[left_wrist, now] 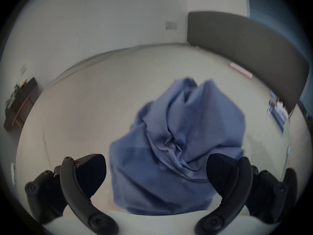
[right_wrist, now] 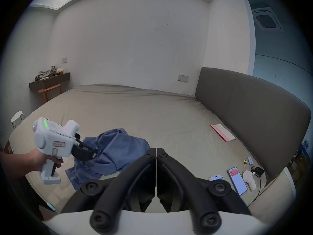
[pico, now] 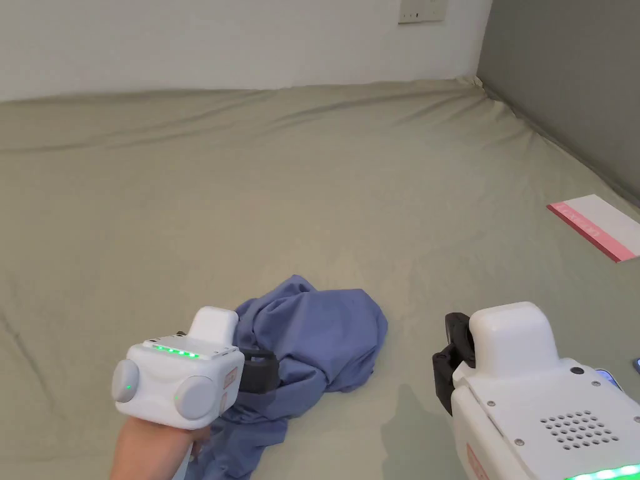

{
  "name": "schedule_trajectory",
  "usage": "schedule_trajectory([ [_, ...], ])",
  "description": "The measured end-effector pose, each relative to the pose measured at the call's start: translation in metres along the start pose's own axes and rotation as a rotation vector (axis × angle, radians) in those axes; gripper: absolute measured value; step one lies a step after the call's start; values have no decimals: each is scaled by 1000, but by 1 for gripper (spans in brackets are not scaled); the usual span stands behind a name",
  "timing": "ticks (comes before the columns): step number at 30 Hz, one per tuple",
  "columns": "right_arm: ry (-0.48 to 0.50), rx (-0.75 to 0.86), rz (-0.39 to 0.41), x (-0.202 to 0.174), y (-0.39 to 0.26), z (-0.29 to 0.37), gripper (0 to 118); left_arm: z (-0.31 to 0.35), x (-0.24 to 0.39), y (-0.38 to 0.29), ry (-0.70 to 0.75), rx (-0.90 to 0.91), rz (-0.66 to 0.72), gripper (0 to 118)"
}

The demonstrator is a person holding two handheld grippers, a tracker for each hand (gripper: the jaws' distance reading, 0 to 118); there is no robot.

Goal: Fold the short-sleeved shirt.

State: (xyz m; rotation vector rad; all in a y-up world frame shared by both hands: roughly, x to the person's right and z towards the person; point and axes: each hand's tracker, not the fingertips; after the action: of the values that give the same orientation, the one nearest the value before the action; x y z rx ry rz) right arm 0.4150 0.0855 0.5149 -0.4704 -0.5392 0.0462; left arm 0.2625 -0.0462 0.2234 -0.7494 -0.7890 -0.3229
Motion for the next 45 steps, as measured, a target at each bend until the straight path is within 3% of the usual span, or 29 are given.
schedule_trajectory([
  [12,58,272,68,-36,80,61,2,245,-25,26,165,582,131,111],
  [14,65,309,84,-47,90,73,2,273,-19,22,222,643,126,88],
  [15,67,325,88,-52,93,78,2,286,-15,19,259,665,115,68],
  [16,71,342,90,-58,95,84,2,296,-12,15,282,686,109,38],
  [17,78,355,89,-63,96,89,2,304,-9,11,293,700,105,23],
  [21,89,388,87,-83,89,101,2,319,4,-5,321,722,74,0],
  [29,107,388,115,-105,80,106,2,330,15,-20,350,747,41,0],
  [38,95,361,131,-101,77,98,2,322,4,-16,358,717,43,0],
  [45,91,280,101,-86,57,70,2,243,0,-22,234,452,46,0],
])
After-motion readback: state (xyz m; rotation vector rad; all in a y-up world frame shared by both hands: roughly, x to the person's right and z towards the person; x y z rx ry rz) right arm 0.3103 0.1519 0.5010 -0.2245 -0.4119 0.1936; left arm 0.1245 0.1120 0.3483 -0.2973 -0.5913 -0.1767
